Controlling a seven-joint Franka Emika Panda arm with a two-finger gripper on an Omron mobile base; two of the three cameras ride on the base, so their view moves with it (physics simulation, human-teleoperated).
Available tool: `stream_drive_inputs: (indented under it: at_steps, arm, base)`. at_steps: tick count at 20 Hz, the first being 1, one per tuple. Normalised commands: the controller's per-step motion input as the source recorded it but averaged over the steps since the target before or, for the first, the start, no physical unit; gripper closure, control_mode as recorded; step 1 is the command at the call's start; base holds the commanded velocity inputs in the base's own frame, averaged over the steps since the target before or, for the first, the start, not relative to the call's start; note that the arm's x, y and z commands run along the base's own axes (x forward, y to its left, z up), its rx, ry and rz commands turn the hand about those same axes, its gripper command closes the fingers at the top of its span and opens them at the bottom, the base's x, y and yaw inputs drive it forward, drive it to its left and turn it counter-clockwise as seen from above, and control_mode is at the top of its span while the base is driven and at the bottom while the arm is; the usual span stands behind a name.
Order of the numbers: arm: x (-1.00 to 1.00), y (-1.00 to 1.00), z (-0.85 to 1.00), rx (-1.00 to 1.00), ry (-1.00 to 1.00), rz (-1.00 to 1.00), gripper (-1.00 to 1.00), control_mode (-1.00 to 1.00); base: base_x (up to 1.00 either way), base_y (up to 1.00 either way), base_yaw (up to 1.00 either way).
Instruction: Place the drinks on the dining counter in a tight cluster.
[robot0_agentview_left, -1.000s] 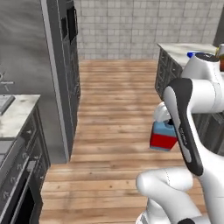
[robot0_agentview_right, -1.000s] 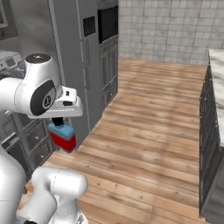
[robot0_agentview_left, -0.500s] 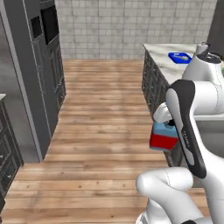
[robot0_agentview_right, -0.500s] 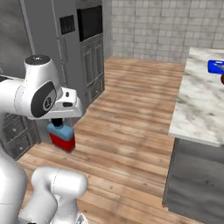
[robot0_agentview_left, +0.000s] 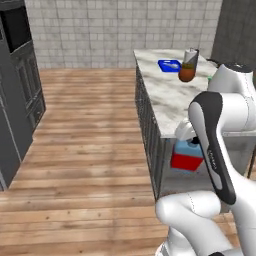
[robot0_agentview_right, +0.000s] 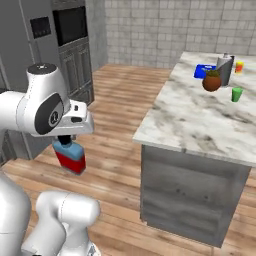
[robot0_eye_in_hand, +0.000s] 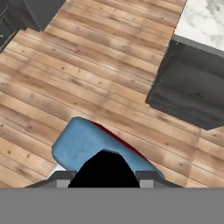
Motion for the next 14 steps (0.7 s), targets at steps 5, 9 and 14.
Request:
stream_drive_inputs:
  at_steps: [5, 9, 14]
  arm:
    - [0.0, 0.0, 0.0, 0.0, 0.0, 0.0, 1.0, 1.0]
    - [0.0, 0.0, 0.0, 0.0, 0.0, 0.0, 1.0, 1.0]
    - [0.0, 0.0, 0.0, 0.0, 0.0, 0.0, 1.0, 1.0]
  base:
    - [0.43, -1.0, -0.08]
    - [0.58, -0.9, 0.0]
    - [0.8, -0.87, 0.01]
